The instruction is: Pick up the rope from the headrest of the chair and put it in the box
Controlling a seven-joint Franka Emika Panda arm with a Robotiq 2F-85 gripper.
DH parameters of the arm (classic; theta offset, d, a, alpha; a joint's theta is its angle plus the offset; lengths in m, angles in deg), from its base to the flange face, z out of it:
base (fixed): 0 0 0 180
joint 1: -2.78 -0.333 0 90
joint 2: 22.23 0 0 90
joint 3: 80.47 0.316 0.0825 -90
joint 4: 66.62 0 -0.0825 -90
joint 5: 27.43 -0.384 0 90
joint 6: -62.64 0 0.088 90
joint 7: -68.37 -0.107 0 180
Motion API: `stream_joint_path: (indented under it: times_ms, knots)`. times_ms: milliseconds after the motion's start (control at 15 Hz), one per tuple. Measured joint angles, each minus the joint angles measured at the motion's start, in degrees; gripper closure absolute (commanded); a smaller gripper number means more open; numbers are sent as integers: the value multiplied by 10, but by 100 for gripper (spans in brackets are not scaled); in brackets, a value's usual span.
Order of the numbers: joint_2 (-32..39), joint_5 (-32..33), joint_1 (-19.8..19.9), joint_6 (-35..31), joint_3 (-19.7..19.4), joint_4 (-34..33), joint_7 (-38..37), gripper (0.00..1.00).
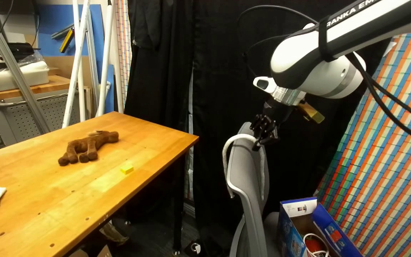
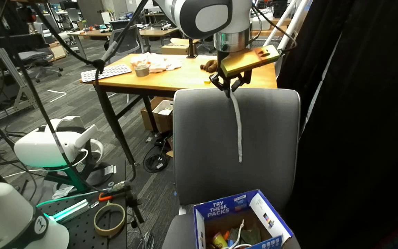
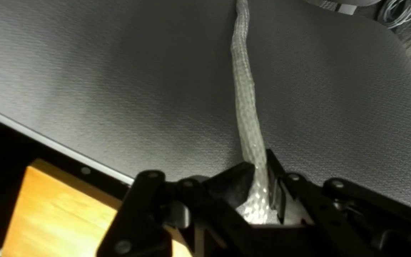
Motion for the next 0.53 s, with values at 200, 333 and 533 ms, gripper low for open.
stream_joint_path:
  times_ms: [200, 333, 533]
  knots:
    - [-40, 0, 11, -17, -18, 20, -56, 87]
    - [-66, 5, 16, -30, -32, 46, -101, 87]
    - [-85, 39, 22, -64, -51, 93, -186, 87]
